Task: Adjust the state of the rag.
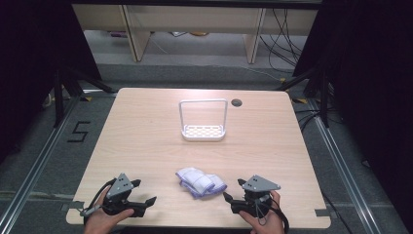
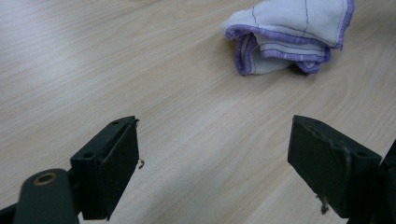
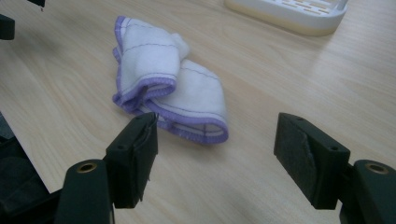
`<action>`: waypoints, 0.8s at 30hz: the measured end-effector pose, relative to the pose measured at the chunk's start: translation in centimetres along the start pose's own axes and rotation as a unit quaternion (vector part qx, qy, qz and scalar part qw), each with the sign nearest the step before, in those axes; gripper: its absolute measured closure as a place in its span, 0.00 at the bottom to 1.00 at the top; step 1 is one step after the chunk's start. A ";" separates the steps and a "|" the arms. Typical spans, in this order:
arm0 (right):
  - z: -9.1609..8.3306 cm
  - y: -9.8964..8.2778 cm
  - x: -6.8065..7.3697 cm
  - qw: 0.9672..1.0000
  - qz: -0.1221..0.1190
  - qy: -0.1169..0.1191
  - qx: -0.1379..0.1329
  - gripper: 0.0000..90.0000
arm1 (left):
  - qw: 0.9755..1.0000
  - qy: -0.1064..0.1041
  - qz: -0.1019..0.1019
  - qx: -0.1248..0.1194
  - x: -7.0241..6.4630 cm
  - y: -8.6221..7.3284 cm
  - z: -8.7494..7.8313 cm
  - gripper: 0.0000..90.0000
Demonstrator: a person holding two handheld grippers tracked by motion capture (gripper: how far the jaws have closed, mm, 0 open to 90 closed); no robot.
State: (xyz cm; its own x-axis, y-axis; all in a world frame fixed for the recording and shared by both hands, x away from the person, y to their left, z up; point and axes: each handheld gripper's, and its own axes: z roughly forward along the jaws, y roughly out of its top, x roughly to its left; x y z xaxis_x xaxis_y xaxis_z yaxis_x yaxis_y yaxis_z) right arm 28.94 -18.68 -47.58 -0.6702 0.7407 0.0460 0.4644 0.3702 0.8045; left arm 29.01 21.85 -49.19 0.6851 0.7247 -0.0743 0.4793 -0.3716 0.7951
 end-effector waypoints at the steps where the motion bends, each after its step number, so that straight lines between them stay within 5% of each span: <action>1: 0.0 0.0 0.1 1.000 0.002 -0.002 0.000 0.35 | 1.000 0.000 -0.014 -0.013 -0.1 0.0 0.2 0.18; 10: 0.0 0.7 0.9 1.000 0.017 0.021 -0.002 0.39 | 1.000 0.002 -0.019 -0.011 -0.1 0.0 0.4 0.18; 17: 0.6 1.4 1.5 0.999 -0.008 0.035 0.003 0.40 | 1.000 0.004 -0.009 -0.005 -0.1 0.0 0.4 0.18; 24: 1.3 2.1 2.7 0.998 -0.029 0.048 0.003 0.45 | 0.999 0.001 -0.026 -0.019 -0.3 0.0 0.5 0.18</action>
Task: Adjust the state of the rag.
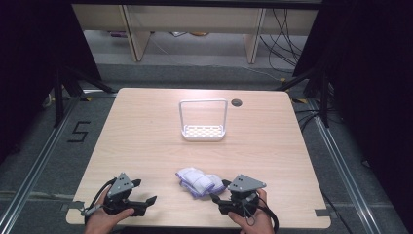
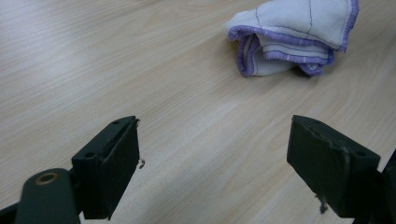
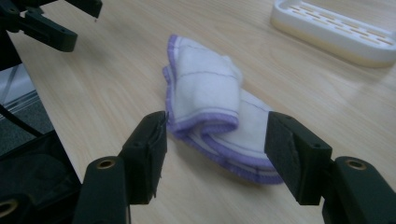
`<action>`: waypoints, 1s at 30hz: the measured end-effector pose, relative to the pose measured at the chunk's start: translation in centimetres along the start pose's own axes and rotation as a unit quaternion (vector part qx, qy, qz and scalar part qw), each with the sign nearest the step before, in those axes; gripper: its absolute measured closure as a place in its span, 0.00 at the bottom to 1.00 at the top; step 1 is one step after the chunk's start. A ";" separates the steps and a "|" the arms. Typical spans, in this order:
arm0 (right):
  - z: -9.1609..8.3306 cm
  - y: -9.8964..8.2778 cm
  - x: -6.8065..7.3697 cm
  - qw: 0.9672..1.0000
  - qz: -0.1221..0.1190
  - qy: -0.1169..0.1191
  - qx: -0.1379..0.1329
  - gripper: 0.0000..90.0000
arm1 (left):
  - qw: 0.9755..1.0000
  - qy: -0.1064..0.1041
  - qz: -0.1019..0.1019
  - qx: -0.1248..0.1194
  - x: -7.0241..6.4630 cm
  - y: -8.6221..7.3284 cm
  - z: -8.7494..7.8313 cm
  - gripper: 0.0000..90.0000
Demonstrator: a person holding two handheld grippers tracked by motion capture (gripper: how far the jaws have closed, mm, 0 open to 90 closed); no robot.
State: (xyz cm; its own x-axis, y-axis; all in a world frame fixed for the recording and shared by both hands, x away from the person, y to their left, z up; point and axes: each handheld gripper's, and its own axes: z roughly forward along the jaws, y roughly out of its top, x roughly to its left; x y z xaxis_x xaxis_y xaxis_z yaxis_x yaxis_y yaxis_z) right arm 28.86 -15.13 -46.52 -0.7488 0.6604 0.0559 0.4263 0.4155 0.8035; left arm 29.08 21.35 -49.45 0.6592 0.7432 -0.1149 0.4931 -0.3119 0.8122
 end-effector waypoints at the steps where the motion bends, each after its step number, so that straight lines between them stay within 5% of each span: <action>1: 0.1 0.2 0.3 1.000 0.000 0.001 0.001 0.47 | 1.000 0.001 0.003 0.001 0.0 0.0 0.0 0.18; 5: 0.9 1.1 0.9 0.999 -0.038 0.006 -0.005 0.51 | 1.000 0.004 0.004 0.000 0.1 0.0 0.0 0.18; 19: 4.8 3.3 2.6 0.997 -0.077 0.007 0.019 0.55 | 1.000 -0.001 0.012 0.015 0.1 0.0 0.0 0.19; 23: 6.1 3.7 2.9 0.994 -0.101 0.002 0.039 0.58 | 1.000 -0.002 0.004 0.009 -0.1 0.0 0.1 0.19; 30: 7.2 3.5 2.8 0.992 -0.109 -0.011 0.069 0.61 | 1.000 -0.004 0.004 0.006 -0.1 -0.1 0.2 0.19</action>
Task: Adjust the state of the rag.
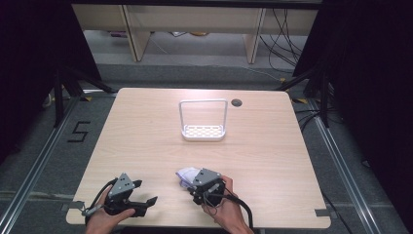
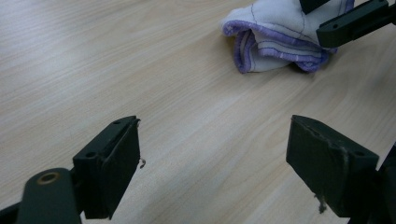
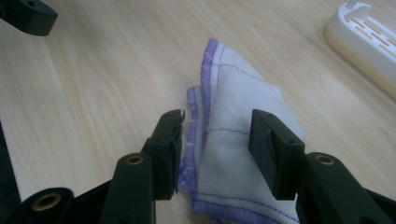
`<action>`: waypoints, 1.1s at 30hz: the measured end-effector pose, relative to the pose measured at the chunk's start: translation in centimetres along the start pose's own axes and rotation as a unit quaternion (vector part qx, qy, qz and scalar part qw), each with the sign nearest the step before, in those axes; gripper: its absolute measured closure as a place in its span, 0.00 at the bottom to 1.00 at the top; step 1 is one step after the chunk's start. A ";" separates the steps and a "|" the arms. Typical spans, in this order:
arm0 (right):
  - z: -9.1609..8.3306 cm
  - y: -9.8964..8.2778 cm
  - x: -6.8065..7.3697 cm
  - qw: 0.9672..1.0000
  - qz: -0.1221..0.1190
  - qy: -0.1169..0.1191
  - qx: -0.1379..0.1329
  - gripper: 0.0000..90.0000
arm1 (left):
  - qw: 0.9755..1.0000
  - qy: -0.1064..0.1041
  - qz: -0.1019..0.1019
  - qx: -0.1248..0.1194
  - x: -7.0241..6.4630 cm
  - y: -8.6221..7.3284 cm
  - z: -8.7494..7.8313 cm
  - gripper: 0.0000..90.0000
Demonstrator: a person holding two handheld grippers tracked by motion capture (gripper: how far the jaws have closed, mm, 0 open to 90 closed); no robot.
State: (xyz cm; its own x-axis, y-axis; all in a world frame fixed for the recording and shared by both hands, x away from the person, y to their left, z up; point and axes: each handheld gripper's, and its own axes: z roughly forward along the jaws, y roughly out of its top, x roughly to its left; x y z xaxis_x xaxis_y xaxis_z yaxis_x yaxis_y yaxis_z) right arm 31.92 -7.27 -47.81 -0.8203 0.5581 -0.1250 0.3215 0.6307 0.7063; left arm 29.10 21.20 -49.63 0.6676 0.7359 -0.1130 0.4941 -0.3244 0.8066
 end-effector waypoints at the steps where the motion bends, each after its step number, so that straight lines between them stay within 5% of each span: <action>1: 0.1 0.0 -0.1 1.000 -0.007 0.001 0.003 0.62 | 1.000 -0.001 0.004 0.002 0.1 0.0 0.0 0.19; 8: 0.8 -0.2 0.2 1.000 -0.019 -0.017 0.014 0.65 | 1.000 0.002 0.004 0.010 0.0 0.1 -0.1 0.19; 15: 1.2 -0.3 0.3 0.999 -0.030 -0.041 0.019 0.78 | 1.000 0.003 0.014 0.023 0.1 0.1 -0.2 0.19; 17: 1.2 -0.3 0.2 0.998 -0.035 -0.044 0.019 0.84 | 1.000 0.000 0.003 0.014 -0.1 0.1 -0.1 0.19; 22: 1.1 -0.3 -0.7 1.000 -0.007 -0.016 0.010 0.95 | 1.000 -0.002 0.003 0.015 -0.1 0.0 0.0 0.19; 33: -2.7 1.4 -2.3 0.998 0.039 0.026 -0.035 0.97 | 1.000 -0.005 0.000 0.006 -0.3 0.1 0.0 0.19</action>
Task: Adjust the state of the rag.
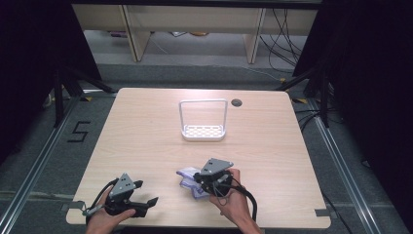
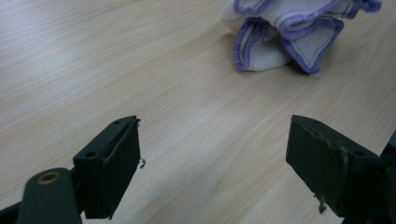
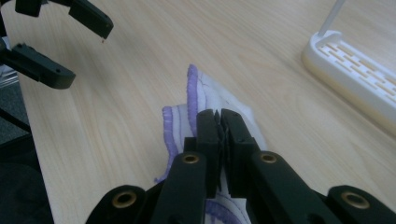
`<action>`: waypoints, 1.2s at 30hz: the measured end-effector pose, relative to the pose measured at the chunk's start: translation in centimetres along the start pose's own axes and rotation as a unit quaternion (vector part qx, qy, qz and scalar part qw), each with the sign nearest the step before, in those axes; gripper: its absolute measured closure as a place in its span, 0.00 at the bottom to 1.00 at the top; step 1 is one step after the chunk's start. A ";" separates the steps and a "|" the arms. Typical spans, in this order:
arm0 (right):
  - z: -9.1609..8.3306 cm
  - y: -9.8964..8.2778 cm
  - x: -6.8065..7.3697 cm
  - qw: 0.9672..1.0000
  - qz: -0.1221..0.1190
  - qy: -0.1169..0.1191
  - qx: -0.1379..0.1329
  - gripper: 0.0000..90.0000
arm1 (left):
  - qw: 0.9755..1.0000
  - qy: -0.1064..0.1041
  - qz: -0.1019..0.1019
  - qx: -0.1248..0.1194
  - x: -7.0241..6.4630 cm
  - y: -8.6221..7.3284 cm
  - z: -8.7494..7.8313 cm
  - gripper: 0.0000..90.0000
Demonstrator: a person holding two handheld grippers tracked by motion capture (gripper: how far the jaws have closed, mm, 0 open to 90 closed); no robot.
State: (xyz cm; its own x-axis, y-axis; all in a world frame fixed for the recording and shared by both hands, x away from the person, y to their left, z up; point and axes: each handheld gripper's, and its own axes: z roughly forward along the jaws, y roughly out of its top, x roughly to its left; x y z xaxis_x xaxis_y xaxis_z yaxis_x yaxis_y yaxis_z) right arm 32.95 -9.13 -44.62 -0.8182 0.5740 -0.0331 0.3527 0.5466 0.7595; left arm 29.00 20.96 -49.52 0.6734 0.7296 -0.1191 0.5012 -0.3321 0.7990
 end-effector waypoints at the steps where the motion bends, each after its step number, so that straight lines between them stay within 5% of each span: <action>1: -0.3 0.1 -0.2 1.000 0.000 0.002 0.000 0.97 | 1.000 0.001 0.011 0.013 0.1 0.1 -0.2 0.19; 6: -1.4 0.4 -1.2 0.999 0.032 0.024 -0.022 0.97 | 1.000 -0.012 0.013 -0.009 -0.4 0.4 0.2 0.22; 13: -2.2 0.6 -2.2 0.999 0.037 0.021 -0.034 0.98 | 0.998 -0.057 0.027 -0.024 -2.5 1.4 1.7 0.31; 21: -3.0 0.2 -3.0 0.998 0.052 0.019 -0.041 0.98 | 0.995 -0.076 0.071 -0.008 -5.1 3.1 5.3 0.37; 28: -3.5 0.0 -3.4 0.997 0.061 0.020 -0.045 0.98 | 0.993 -0.072 0.098 -0.005 -5.1 3.7 7.8 0.64; 32: -3.7 -0.1 -3.6 0.997 0.055 0.023 -0.050 0.98 | 0.990 -0.103 0.090 -0.018 -4.9 4.1 7.4 0.89; 36: -4.6 0.0 -4.0 0.997 0.059 0.015 -0.057 0.98 | 0.989 -0.110 0.095 -0.022 -4.4 4.8 5.7 0.93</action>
State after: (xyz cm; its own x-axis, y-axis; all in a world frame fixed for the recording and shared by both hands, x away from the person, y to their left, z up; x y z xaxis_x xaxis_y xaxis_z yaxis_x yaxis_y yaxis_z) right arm 34.17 -14.24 -41.51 -0.7878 0.6109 0.0784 0.3949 0.4033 0.8255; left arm 31.54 12.77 -48.50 0.8581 0.5062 -0.0856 0.3325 -0.4210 0.8439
